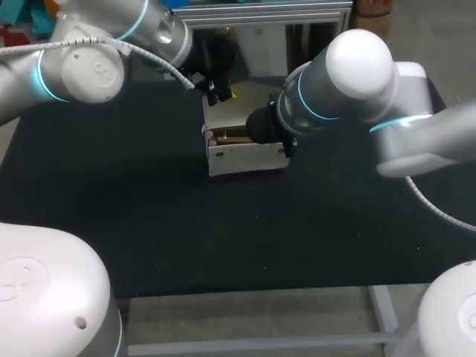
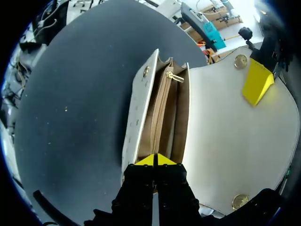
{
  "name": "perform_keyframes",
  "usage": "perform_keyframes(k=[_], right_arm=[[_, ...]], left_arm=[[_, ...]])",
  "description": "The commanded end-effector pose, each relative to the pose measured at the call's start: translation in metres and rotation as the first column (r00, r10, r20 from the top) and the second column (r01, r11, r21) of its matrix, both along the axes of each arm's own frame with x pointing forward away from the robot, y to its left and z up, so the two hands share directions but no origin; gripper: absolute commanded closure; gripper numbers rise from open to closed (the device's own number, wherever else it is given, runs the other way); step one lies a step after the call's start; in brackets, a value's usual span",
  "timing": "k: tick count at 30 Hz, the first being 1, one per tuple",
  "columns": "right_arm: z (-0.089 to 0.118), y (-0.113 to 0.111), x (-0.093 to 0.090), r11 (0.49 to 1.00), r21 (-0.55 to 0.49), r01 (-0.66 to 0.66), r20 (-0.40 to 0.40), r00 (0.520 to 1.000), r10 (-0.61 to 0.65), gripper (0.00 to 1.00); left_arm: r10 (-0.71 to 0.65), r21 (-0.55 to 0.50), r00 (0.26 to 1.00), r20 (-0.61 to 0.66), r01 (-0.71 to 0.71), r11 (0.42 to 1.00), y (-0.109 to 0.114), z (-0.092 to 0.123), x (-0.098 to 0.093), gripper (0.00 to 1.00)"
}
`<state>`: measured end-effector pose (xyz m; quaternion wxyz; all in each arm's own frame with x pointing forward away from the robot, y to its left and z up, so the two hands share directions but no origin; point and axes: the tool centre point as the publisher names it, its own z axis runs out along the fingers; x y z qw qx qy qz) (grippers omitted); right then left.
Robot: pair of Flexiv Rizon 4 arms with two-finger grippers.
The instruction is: Pick up the bag, open it, inspect its contents, close it, and place it on the opposite side
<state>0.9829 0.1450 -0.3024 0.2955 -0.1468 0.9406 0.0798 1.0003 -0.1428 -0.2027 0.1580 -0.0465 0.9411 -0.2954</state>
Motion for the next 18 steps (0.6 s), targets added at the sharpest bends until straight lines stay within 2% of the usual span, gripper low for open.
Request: perform_keyframes(k=[1,18], right_arm=[[-0.005,0.004,0.007,1.000,-0.003,0.000,-0.009,1.000,0.000,1.00],[-0.013,0.012,0.022,1.000,-0.012,0.002,-0.031,1.000,-0.002,1.00]], left_arm=[[-0.019,-0.014,1.000,-0.007,0.019,1.000,0.003,0.001,-0.003,1.00],[-0.097,-0.044,0.995,-0.021,0.096,0.994,0.002,-0.003,-0.019,1.00]])
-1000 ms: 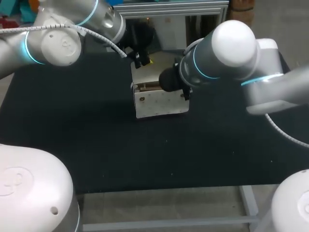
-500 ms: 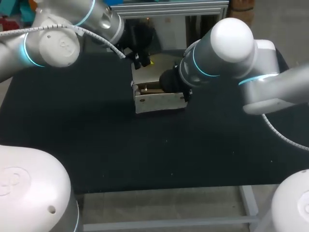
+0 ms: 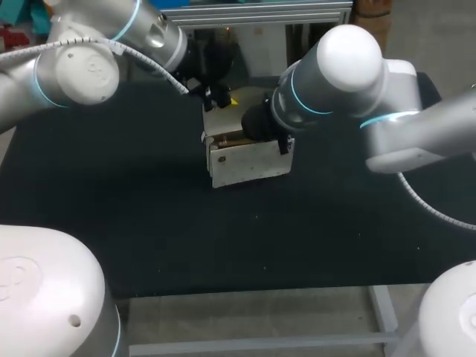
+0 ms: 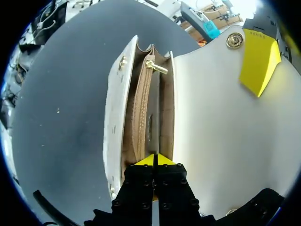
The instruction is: Pick up the bag, open it, inspect its contents, close it, and place it on the opposite side
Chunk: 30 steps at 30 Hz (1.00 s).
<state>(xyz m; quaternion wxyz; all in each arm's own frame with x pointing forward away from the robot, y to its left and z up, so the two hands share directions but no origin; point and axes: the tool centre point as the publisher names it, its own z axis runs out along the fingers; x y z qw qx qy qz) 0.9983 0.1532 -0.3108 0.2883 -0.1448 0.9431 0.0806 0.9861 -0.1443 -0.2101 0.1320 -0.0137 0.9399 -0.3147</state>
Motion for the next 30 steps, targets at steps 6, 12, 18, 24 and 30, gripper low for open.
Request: perform_keyframes(k=[6,12,18,24,30], right_arm=[[-0.010,0.007,0.004,1.000,-0.016,-0.006,-0.030,1.000,0.006,1.00],[-0.014,0.006,-0.001,1.000,-0.021,-0.007,-0.045,0.999,0.006,1.00],[-0.016,0.004,-0.007,0.999,-0.045,0.011,-0.047,0.999,-0.014,1.00],[-0.022,0.004,-0.010,0.998,-0.054,0.022,-0.063,0.998,-0.026,0.87],[-0.030,0.004,-0.015,0.998,-0.055,0.029,-0.094,0.995,-0.034,0.02]], left_arm=[[-0.014,-0.008,1.000,0.012,0.014,1.000,0.005,0.006,-0.007,1.00],[-0.047,-0.024,0.998,0.051,0.048,0.999,0.004,0.003,-0.003,1.00],[-0.080,-0.044,0.991,0.105,0.085,0.995,0.006,0.000,-0.002,1.00],[-0.102,-0.062,0.987,0.121,0.110,0.992,0.007,-0.002,-0.001,1.00],[-0.107,-0.072,0.985,0.133,0.118,0.990,0.008,-0.001,-0.001,1.00]])
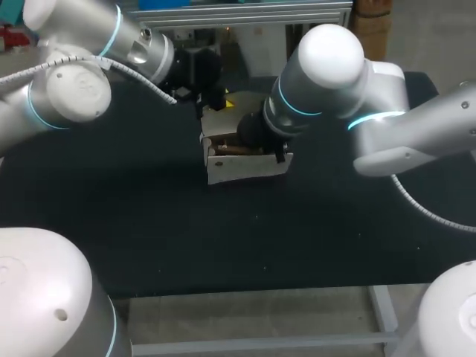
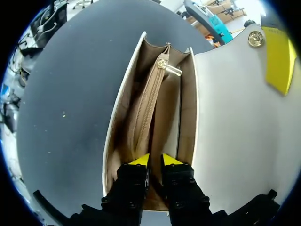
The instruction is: Pick up the bag, open it, inspect its contents, close it, and place it on the opposite side
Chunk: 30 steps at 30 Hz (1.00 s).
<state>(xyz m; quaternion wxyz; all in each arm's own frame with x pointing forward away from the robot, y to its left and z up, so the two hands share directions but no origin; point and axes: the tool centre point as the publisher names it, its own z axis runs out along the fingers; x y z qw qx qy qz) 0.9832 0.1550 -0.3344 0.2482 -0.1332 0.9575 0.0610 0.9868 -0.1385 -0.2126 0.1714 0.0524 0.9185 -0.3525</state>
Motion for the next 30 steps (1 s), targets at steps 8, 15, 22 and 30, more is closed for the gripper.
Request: perform_keyframes(k=[8,15,22,30], right_arm=[[-0.0142,0.0015,-0.0029,1.000,-0.010,0.009,-0.042,0.999,-0.010,0.00],[-0.0160,0.0015,-0.0031,1.000,-0.012,0.009,-0.050,0.999,-0.010,0.00],[-0.0166,0.0014,-0.0030,1.000,-0.013,0.010,-0.054,0.998,-0.011,0.00],[-0.0171,0.0012,-0.0025,1.000,-0.011,0.012,-0.055,0.998,-0.013,0.00]], left_arm=[[-0.016,-0.025,1.000,0.015,0.016,1.000,0.0035,0.0024,-0.0042,1.00],[-0.030,-0.024,0.999,0.032,0.031,0.999,0.0029,0.0027,-0.0065,1.00],[-0.040,-0.020,0.998,0.041,0.041,0.999,0.0022,0.0025,-0.0067,1.00],[-0.041,-0.015,0.998,0.041,0.041,0.999,0.0007,0.0024,-0.0062,1.00]])
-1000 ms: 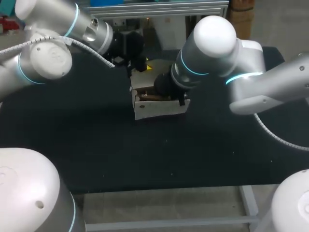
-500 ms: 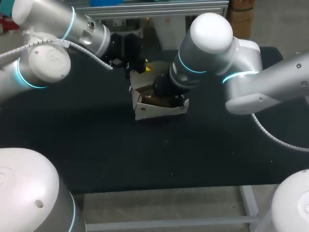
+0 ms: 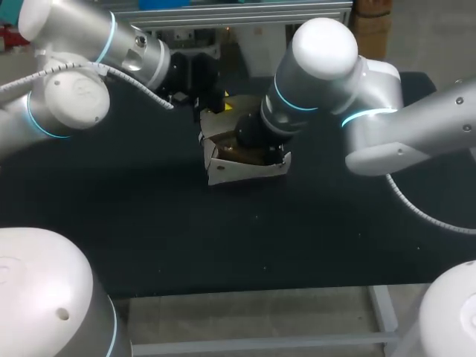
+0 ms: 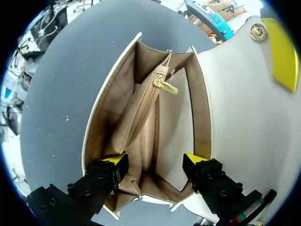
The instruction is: Pick up the bag, open it, inspect its contents, close it, and place it on the opposite side
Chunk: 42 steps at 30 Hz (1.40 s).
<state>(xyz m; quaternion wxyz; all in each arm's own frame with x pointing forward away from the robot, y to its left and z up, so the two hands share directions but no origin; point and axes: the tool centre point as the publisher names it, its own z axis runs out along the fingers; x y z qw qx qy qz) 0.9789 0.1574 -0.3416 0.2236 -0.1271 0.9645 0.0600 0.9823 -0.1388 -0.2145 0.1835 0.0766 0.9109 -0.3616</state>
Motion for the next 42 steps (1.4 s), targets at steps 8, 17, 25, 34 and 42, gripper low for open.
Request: perform_keyframes(k=[8,17,25,34,42], right_arm=[[-0.009,-0.002,0.003,1.000,-0.003,0.002,-0.001,1.000,-0.002,0.00],[-0.008,-0.002,0.004,1.000,-0.003,0.003,0.004,1.000,-0.003,0.00],[0.003,-0.002,0.004,1.000,0.006,0.002,0.034,0.999,-0.002,0.24],[0.026,-0.003,0.006,1.000,0.017,-0.008,0.108,0.994,0.006,1.00],[0.064,-0.006,0.004,1.000,0.026,-0.013,0.217,0.976,0.007,1.00]], left_arm=[[-0.002,0.004,1.000,-0.002,0.002,1.000,0.000,0.004,-0.001,1.00],[-0.003,0.007,1.000,-0.003,0.003,1.000,-0.001,0.004,-0.001,1.00],[-0.003,0.012,1.000,-0.005,0.003,1.000,-0.002,0.004,0.000,1.00],[0.003,0.028,1.000,-0.005,-0.003,1.000,-0.004,0.004,0.000,1.00],[0.020,0.064,1.000,0.007,-0.020,0.998,-0.006,0.007,-0.002,1.00]])
